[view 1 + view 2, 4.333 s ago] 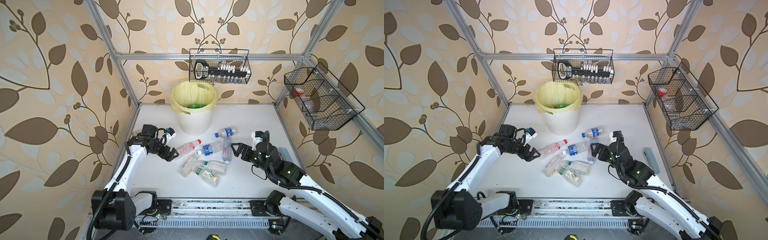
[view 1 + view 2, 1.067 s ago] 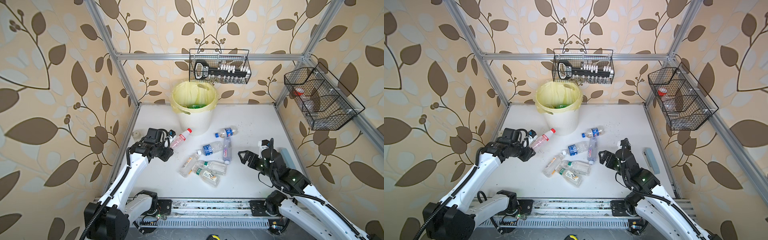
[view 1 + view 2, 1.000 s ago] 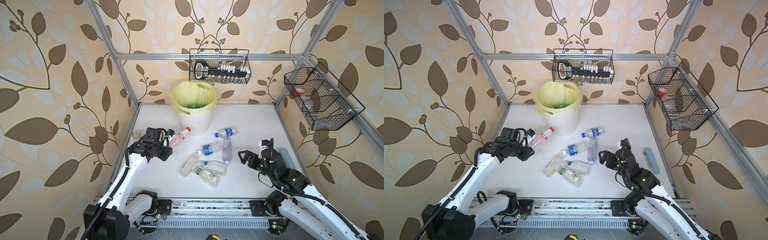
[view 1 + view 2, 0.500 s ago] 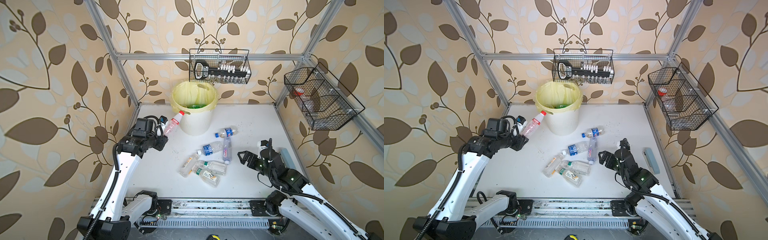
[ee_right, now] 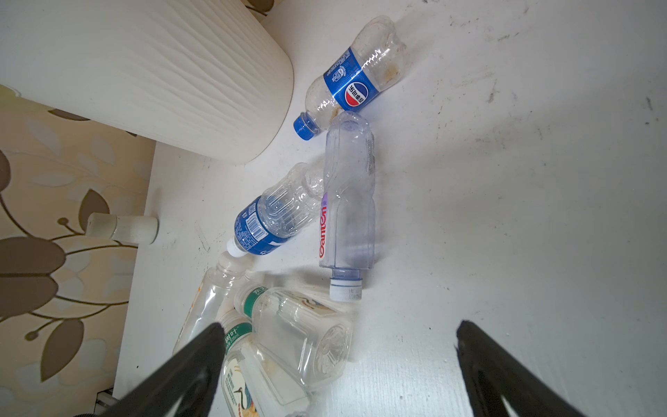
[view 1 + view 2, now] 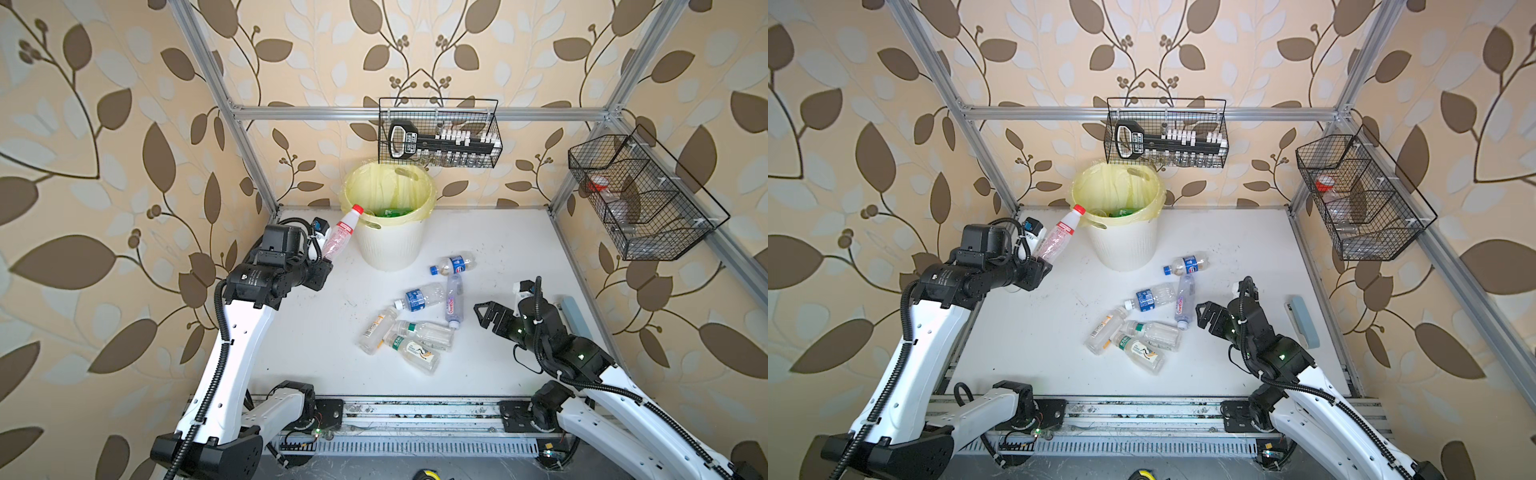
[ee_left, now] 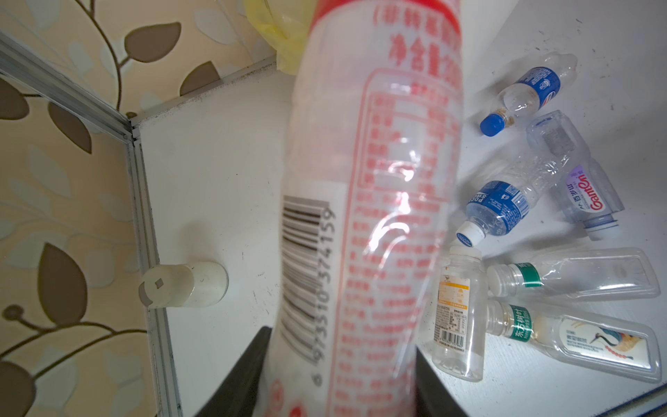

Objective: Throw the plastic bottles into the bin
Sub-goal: 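Lift the red-labelled bottle with the left gripper and carry it over the bin, then open the left gripper to drop the red-labelled bottle into the bin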

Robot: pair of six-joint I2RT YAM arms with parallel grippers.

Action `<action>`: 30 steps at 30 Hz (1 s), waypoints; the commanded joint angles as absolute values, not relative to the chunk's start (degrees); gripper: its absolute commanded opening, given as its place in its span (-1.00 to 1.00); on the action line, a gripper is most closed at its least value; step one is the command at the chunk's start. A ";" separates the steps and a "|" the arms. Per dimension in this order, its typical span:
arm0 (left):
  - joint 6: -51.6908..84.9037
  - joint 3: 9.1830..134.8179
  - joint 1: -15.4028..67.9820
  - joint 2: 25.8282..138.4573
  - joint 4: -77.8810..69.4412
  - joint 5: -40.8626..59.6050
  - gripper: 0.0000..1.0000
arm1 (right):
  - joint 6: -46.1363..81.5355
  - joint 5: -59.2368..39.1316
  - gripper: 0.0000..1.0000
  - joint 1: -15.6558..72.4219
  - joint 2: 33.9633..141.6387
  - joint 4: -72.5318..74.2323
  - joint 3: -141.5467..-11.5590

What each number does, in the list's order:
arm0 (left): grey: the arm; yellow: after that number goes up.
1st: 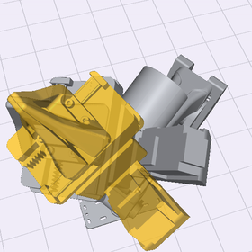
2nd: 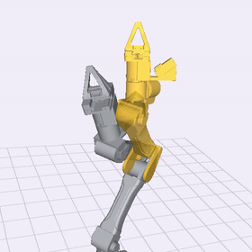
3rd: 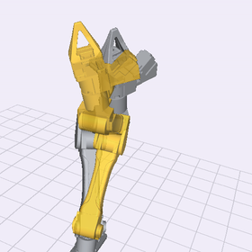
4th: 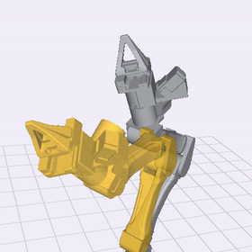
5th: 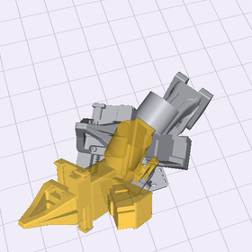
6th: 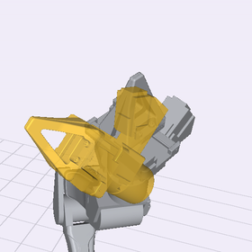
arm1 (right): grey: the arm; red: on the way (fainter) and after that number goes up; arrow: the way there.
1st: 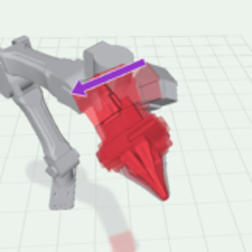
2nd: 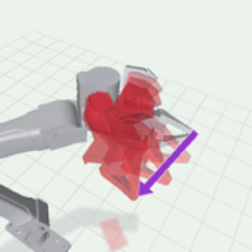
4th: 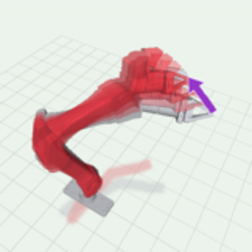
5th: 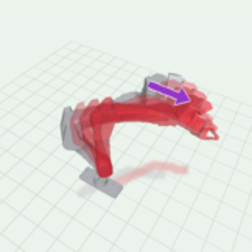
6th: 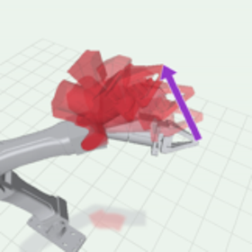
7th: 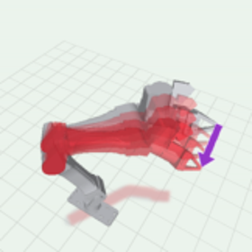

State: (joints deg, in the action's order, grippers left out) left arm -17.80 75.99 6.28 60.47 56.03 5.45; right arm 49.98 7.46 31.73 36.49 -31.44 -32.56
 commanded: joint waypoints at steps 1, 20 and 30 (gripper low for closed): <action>-16.84 75.81 5.80 58.19 55.70 4.00 -0.17 | 50.40 7.73 1.00 31.82 36.00 -31.11 -31.48; -21.65 121.89 7.37 97.74 60.54 10.39 0.04 | 50.80 6.76 1.00 31.82 39.23 -28.76 -32.81; -18.54 130.91 7.84 97.83 56.36 11.56 0.98 | 50.89 8.81 1.00 31.92 35.63 -31.82 -33.84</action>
State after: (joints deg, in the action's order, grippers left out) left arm -19.68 130.56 7.22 108.31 59.81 9.17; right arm 50.13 7.40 31.75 36.86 -30.22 -32.49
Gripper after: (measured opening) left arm 0.988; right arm 0.999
